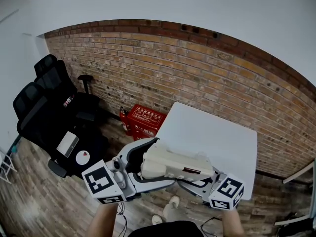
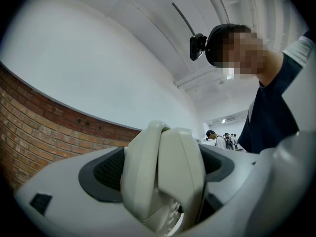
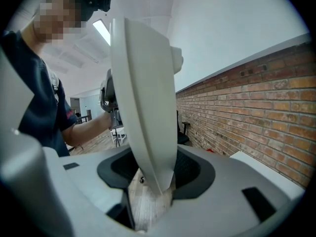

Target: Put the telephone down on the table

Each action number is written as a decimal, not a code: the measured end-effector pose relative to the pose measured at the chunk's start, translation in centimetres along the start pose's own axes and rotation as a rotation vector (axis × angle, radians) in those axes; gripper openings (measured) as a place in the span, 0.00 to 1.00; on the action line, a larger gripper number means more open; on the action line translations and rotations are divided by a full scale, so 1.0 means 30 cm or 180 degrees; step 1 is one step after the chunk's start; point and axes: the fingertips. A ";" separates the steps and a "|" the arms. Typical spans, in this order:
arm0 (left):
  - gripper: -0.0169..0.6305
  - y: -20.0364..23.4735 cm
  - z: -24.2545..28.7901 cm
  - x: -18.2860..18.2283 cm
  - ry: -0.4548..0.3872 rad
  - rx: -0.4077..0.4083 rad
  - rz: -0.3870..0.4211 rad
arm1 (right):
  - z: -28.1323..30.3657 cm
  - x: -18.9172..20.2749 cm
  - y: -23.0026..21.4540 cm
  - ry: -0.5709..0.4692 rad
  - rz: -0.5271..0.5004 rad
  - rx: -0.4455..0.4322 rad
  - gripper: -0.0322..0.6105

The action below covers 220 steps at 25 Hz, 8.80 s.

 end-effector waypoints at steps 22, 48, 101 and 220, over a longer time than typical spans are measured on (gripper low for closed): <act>0.74 0.386 0.181 0.088 0.0078 -0.0175 -0.0012 | 0.129 -0.021 -0.410 -0.0034 0.0060 -0.0125 0.36; 0.74 0.646 0.450 0.262 0.0265 -0.0403 -0.0094 | 0.093 0.020 -0.794 -0.0046 0.0259 -0.0313 0.36; 0.73 1.112 0.396 0.605 0.0626 0.0202 -0.1196 | 0.336 0.302 -1.044 0.0253 0.1097 0.0673 0.36; 0.72 1.363 0.182 1.438 0.1200 -0.0299 -0.2511 | 0.429 1.009 -1.163 0.0876 0.2506 0.0498 0.34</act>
Point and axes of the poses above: the fingertips, and each gripper's own axes: z forward along the fingers, y to its left, x out of its underside, and after that the axes turned 12 degrees about -y, right-handed
